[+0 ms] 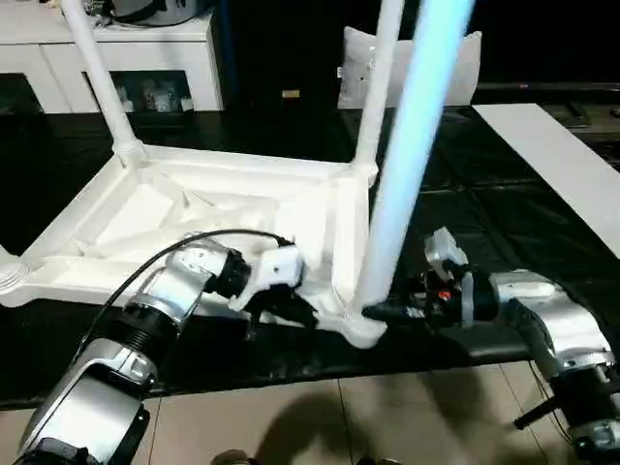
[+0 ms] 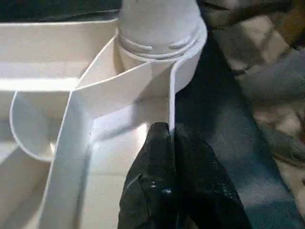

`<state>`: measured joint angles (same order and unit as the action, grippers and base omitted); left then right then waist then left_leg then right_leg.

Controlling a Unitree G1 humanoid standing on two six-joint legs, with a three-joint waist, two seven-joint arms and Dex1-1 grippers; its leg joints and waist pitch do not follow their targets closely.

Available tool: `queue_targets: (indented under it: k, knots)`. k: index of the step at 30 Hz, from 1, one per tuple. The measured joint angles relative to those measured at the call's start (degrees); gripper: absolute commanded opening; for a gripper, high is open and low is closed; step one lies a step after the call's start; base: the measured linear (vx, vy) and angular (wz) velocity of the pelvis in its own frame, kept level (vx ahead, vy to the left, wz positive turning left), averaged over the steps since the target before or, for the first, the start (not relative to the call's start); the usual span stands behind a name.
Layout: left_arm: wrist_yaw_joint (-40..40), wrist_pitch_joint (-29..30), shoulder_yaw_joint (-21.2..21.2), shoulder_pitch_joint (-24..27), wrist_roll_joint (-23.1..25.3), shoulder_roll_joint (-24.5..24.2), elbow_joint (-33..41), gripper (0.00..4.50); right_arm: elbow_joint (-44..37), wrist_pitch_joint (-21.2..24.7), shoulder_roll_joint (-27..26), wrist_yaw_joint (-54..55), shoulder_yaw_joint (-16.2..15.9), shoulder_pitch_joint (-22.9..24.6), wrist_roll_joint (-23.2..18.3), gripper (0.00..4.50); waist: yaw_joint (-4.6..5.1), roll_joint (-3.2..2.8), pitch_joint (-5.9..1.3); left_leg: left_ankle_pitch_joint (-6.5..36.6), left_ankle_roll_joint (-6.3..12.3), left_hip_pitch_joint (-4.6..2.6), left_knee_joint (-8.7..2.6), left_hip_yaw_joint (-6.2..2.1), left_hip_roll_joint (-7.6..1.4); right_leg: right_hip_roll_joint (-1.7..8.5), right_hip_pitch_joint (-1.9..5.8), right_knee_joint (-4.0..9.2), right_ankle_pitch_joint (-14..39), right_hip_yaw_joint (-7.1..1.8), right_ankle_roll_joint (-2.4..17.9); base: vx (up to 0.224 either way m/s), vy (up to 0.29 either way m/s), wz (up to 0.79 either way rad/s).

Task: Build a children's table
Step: Rotate leg to tighten, then rotate table base

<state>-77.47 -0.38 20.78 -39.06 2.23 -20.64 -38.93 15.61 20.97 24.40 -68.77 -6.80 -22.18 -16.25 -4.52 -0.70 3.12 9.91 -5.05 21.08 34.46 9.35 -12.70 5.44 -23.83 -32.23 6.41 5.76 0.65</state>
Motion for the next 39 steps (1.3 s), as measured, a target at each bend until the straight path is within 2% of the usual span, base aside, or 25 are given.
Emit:
queue_targets:
  k: [2,5,7,8,10,11,12,13,14,15,16,17,18,19,20,23,25,28,31,36,38,39]
  knots:
    - [3.97,2.97,-1.16,-0.38,0.46,0.86,-0.85,0.0,-0.09,1.1,-3.1,7.36,1.56,0.0,1.28,1.92,1.56,-0.05,0.03,0.0,0.0,0.03,0.01,-0.14,-0.04,0.05,0.04,0.4,0.0,0.44,0.0,0.0,0.0,0.0]
    - [10.77,6.25,-2.48,-1.97,1.54,3.83,-2.82,0.0,0.2,2.96,-7.71,18.54,4.42,-0.72,3.11,1.92,3.47,-0.52,0.26,0.01,-0.01,0.02,-0.05,-1.0,-0.21,0.12,0.77,1.97,0.0,2.01,0.0,0.0,0.0,0.0]
    - [16.28,8.6,-3.56,-3.28,2.22,6.39,-4.36,0.0,0.23,4.73,-11.04,27.52,5.87,-2.23,4.84,1.91,4.92,-1.01,0.55,0.03,0.0,0.02,-0.09,-1.66,-0.48,0.66,1.28,2.82,0.0,3.4,0.0,0.0,0.0,0.0]
    - [18.05,9.17,-3.71,-3.72,2.44,7.36,-4.81,0.0,0.25,5.26,-11.77,30.13,6.37,-2.63,5.27,1.91,5.43,-1.17,0.65,0.03,0.0,-0.02,-0.1,-1.7,-0.54,0.85,1.37,2.85,0.0,3.59,0.0,0.0,0.0,0.0]
    - [23.44,10.21,-4.27,-4.42,2.66,10.24,-6.24,0.0,0.43,6.2,-14.32,36.54,8.03,-3.15,5.91,1.91,6.07,-1.22,0.72,0.05,0.0,-0.37,-0.19,-1.58,-0.19,1.01,1.47,2.73,0.0,3.42,0.01,0.0,0.0,0.0]
    - [26.15,10.56,-4.67,-4.83,2.76,11.68,-7.05,0.0,0.72,6.44,-15.58,39.69,8.79,-3.73,6.67,1.91,6.23,-1.3,0.78,0.08,-0.04,-0.44,-0.16,-1.33,-0.04,1.1,1.46,2.84,0.0,3.83,0.0,0.0,0.0,0.0]
    - [28.27,10.89,-4.88,-5.36,2.89,12.82,-7.68,0.0,1.11,6.57,-16.46,42.16,9.2,-4.51,7.36,1.91,6.51,-1.53,0.92,0.14,-0.09,-0.38,-0.12,-1.25,-0.14,1.4,1.58,3.15,0.0,4.67,0.0,0.0,0.0,0.0]
    - [30.66,11.49,-5.34,-6.18,2.9,14.18,-8.4,0.0,1.39,6.4,-17.32,45.12,9.67,-5.26,7.94,1.91,7.14,-1.86,1.05,0.17,-0.09,-0.1,-0.15,-1.47,-0.29,1.99,1.74,3.58,0.0,6.15,0.0,0.0,0.0,0.0]
    - [32.0,11.71,-5.54,-6.4,2.9,15.03,-8.53,0.0,1.53,6.05,-17.98,46.97,10.09,-5.57,8.27,1.91,7.29,-2.06,1.16,0.18,-0.09,0.05,-0.21,-1.81,-0.73,1.92,1.81,3.72,0.01,6.26,-0.02,0.0,0.0,0.0]
    - [32.86,11.83,-5.76,-6.41,2.9,15.75,-8.58,0.0,1.61,5.67,-18.61,48.17,10.68,-5.56,8.44,1.91,7.33,-2.02,1.24,0.18,-0.11,0.14,-0.2,-1.91,-0.76,1.86,1.77,3.26,0.06,5.84,-0.03,0.0,0.0,0.0]
    - [33.56,12.0,-5.83,-6.4,2.94,16.35,-8.66,0.0,1.65,5.4,-18.92,49.06,10.95,-5.48,8.64,2.47,7.56,-1.82,1.31,0.23,-0.19,-0.26,-0.1,-1.72,-0.54,1.82,1.65,2.69,0.02,5.08,0.01,0.0,0.0,0.0]
    - [34.11,12.09,-5.97,-6.41,2.94,16.69,-8.66,0.0,1.7,4.96,-19.1,49.66,10.99,-5.5,8.69,2.61,7.6,-1.66,1.29,0.49,-0.31,-0.65,-0.13,-1.25,0.33,1.95,1.36,2.05,0.01,4.34,0.0,0.06,0.013,0.08]
    - [34.18,12.08,-6.08,-6.47,2.94,16.75,-8.64,0.0,1.72,4.45,-19.34,49.74,10.99,-5.5,8.66,2.61,7.47,-1.73,1.25,0.63,-0.32,-0.68,-0.26,-1.25,0.59,2.17,1.1,1.81,0.0,4.35,-0.01,0.071,0.012,-0.05]
    - [34.22,12.03,-6.29,-6.62,2.93,16.73,-8.59,0.0,1.9,3.46,-19.63,49.85,11.02,-5.5,8.66,2.82,7.3,-1.77,1.21,0.64,-0.32,-0.03,-0.35,-1.41,0.62,2.16,0.72,1.71,0.0,4.44,-0.01,0.071,0.012,-0.05]
    - [34.29,12.01,-6.29,-6.82,2.95,16.76,-8.57,0.0,2.05,2.96,-19.63,49.87,11.14,-5.5,8.64,2.97,7.21,-1.79,1.2,0.63,-0.32,0.21,-0.39,-1.58,0.6,2.05,0.55,1.7,0.0,4.43,-0.01,0.065,-0.03,-0.04]
    - [34.3,11.53,-6.23,-7.13,3.02,16.5,-8.56,0.0,1.97,1.94,-19.62,49.56,11.06,-5.4,8.62,3.15,6.64,-1.75,1.14,0.73,-0.36,0.29,-0.41,-1.6,0.68,1.97,0.3,1.17,-0.14,3.94,0.15,0.062,-0.021,0.05]
    - [33.66,10.25,-5.78,-7.14,3.19,15.7,-8.45,0.0,0.2,0.68,-18.61,48.65,10.66,-3.66,8.7,3.41,5.54,-1.74,1.09,0.8,-0.17,0.32,-0.41,-1.53,0.71,1.84,-0.05,0.66,-0.15,3.45,0.16,0.061,-0.016,0.03]
    - [32.63,8.43,-5.59,-7.0,3.35,14.54,-8.4,0.0,-1.68,-0.72,-17.23,46.2,9.55,-0.76,8.63,3.6,4.42,-1.68,1.05,0.93,-0.12,0.26,-0.48,-1.33,0.75,1.78,-0.52,-0.07,-0.1,2.98,0.11,0.019,-0.008,0.0]
    - [31.92,5.91,-5.09,-6.65,4.18,13.75,-8.4,0.0,-3.8,-2.45,-14.79,42.52,8.57,2.65,8.29,3.93,3.66,-1.69,1.05,0.92,-0.11,0.33,-0.52,-1.24,0.71,1.74,-0.76,-0.17,-0.09,2.88,0.11,0.0,0.0,0.0]
    - [31.36,4.51,-5.26,-5.89,4.08,12.33,-8.22,0.0,-8.86,-2.99,-11.17,36.95,8.86,7.45,5.75,4.37,3.43,-1.66,1.06,0.9,-0.12,0.29,-0.32,-1.03,0.72,1.73,-0.8,-0.16,0.0,2.66,-0.06,0.0,0.0,0.0]
    - [30.17,5.45,-5.67,-5.43,3.44,12.09,-7.49,0.43,-11.57,-2.97,-9.61,34.47,9.05,9.23,4.25,4.48,3.29,-1.66,1.06,0.91,-0.13,0.26,-0.2,-0.93,0.72,1.74,-0.8,-0.13,0.0,2.56,-0.06,0.0,0.0,0.0]
    - [29.68,5.97,-5.93,-5.17,3.01,12.03,-6.98,0.43,-12.37,-2.82,-9.1,33.63,9.2,9.64,3.67,4.48,3.27,-1.63,1.07,0.94,-0.18,0.26,-0.14,-0.9,0.73,1.74,-0.8,-0.12,0.0,2.53,-0.05,0.0,0.0,0.0]
